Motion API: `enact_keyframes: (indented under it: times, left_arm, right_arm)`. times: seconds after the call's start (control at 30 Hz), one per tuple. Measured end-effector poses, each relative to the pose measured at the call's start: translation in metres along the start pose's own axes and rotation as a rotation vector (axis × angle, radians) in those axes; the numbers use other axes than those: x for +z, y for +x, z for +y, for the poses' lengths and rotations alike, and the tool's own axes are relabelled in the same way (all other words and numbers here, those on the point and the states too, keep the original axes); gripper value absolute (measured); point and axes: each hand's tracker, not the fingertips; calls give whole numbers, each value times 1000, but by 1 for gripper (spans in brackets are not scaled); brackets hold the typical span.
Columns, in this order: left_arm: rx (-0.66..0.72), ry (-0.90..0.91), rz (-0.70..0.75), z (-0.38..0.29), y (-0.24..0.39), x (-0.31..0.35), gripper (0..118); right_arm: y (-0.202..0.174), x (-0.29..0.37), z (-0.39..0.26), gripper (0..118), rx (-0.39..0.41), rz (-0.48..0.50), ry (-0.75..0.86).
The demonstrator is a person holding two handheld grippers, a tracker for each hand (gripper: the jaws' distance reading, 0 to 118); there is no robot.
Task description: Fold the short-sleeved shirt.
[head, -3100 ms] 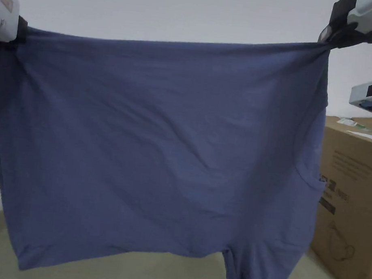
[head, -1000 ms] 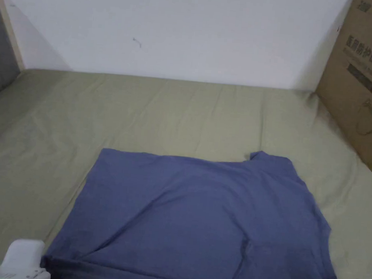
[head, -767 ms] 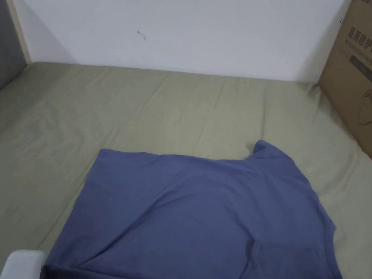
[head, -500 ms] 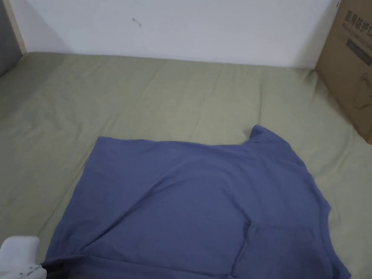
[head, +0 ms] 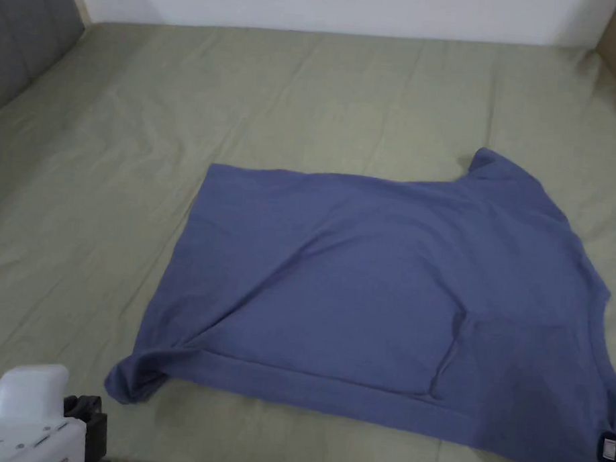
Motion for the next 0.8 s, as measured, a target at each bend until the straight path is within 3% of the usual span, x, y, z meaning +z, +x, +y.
enact_keyframes:
  times: [0.2,0.23,0.27,0.3,0.33,0.4,0.43,0.53,0.57,0.63,0.67,0.77,0.8]
  left_arm:
    - [-14,36,-13,16,1,-3,0]
    - [-19,48,-18,20,1,-6,5]
    - [-23,52,-28,27,3,-7,28]
    - [-32,51,-34,30,4,-9,28]
    - [-50,43,-54,33,5,-14,37]
    - [-76,31,-75,38,11,-22,70]
    - [-83,29,-91,39,13,-28,73]
    - [-76,-14,-83,42,20,-45,72]
    - [-61,-9,-82,41,21,-47,59]
    - [-34,-8,-90,41,20,-49,17]
    - [-28,-17,-95,43,21,-47,7]
    - [-31,-31,-117,40,19,-46,3]
    - [-32,-33,-116,41,20,-45,3]
  right_arm:
    - [0,-2,-3,0,-31,11,-20]
    - [1,-1,-3,0,-33,7,-19]
    - [3,0,-2,0,-38,4,-19]
    - [5,1,-1,0,-46,3,-18]
    - [7,2,0,0,-52,6,-17]
    - [10,3,-1,0,-64,4,-14]
    - [11,3,-2,0,-67,-2,-15]
    - [17,1,-6,0,-78,-17,-26]
    - [18,1,-8,0,-80,-22,-28]
    - [20,1,-11,0,-80,-24,-39]
    - [20,0,-12,0,-79,-28,-44]
    - [27,-9,-13,0,-64,-38,-65]
    - [27,-11,-13,6,-55,-47,-73]
